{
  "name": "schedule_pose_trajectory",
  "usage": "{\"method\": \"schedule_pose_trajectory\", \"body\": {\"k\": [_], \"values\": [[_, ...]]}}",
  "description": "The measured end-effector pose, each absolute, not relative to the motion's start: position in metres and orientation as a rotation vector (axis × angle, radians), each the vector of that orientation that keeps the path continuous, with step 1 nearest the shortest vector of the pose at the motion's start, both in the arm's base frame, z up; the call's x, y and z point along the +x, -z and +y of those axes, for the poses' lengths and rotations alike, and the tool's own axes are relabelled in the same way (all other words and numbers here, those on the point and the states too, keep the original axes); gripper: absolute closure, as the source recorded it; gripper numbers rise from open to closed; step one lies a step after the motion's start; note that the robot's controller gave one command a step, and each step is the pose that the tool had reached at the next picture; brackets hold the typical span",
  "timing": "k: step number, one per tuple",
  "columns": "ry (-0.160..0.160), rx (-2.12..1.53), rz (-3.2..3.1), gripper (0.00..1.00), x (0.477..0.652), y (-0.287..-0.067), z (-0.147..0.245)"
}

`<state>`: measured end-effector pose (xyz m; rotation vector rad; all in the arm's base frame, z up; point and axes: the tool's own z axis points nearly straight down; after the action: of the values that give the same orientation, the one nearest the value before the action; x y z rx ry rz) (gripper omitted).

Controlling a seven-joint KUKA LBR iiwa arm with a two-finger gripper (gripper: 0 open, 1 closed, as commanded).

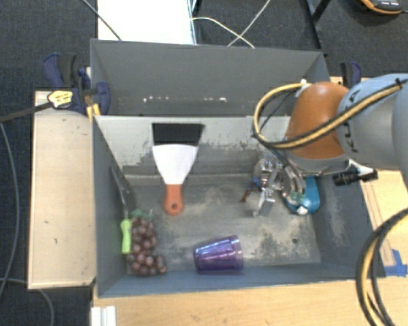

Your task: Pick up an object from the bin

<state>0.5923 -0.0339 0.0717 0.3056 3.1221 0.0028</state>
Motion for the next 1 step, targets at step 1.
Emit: {"method": "schedule_pose_trajectory", "body": {"k": [1], "values": [[-0.005,0.528,3.094,0.00,0.5897,-0.0706,-0.0299]]}}
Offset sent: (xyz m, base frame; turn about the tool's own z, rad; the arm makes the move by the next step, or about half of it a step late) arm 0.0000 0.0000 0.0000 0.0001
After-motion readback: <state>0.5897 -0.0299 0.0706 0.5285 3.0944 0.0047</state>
